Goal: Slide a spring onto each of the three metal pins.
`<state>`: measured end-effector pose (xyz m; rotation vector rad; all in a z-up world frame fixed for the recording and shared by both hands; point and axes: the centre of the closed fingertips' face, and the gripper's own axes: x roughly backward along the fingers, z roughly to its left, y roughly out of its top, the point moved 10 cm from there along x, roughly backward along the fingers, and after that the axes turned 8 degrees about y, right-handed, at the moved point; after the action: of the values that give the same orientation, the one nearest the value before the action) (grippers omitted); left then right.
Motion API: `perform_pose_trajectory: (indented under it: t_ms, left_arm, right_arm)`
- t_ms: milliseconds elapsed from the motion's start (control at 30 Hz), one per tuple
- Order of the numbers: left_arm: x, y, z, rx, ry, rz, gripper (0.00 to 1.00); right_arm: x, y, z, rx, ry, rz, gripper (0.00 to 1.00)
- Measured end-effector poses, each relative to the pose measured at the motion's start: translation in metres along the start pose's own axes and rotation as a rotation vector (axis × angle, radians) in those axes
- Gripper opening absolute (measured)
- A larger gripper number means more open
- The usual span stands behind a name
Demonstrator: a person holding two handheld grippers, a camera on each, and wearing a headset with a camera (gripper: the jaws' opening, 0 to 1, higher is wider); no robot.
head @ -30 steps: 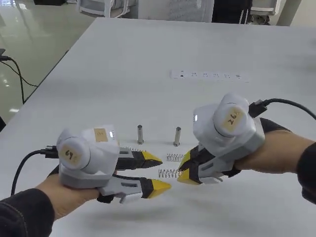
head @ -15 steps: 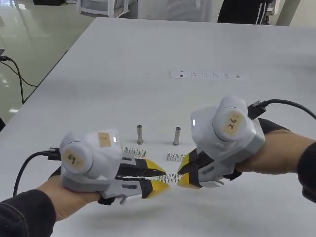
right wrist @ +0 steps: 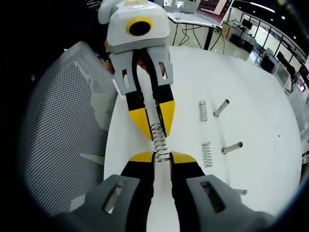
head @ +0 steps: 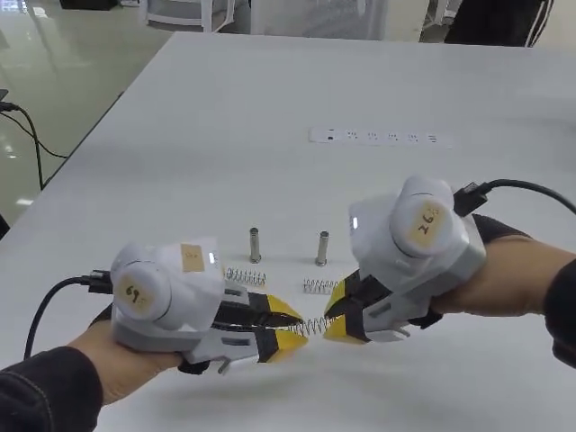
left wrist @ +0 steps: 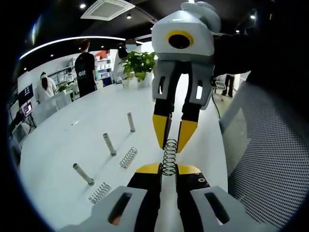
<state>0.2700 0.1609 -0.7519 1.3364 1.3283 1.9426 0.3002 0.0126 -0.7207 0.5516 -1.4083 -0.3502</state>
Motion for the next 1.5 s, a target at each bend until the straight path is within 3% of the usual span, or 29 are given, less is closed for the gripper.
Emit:
perform_pose_trajectory:
  t_ms: [300,533,700,1033,1500]
  left_arm:
    - [0.0,0.0,-0.004,-0.009,-0.019,-0.001,0.06]
    - [0.002,0.007,-0.006,0.002,-0.031,-0.034,0.06]
    - [0.001,0.007,-0.007,0.005,-0.028,-0.036,0.06]
    - [-0.001,0.005,-0.007,-0.001,-0.011,-0.027,0.07]
    - [-0.004,0.003,-0.007,0.011,-0.018,-0.013,0.08]
  right_arm:
    - [-0.002,-0.004,0.001,-0.023,0.019,-0.012,0.14]
    - [-0.005,-0.008,0.003,-0.03,0.032,-0.012,0.16]
    - [-0.004,-0.009,0.004,-0.015,0.025,-0.012,0.13]
    - [0.011,0.007,0.005,-0.063,0.029,-0.077,0.13]
    - [0.007,0.023,0.008,-0.04,0.038,-0.054,0.13]
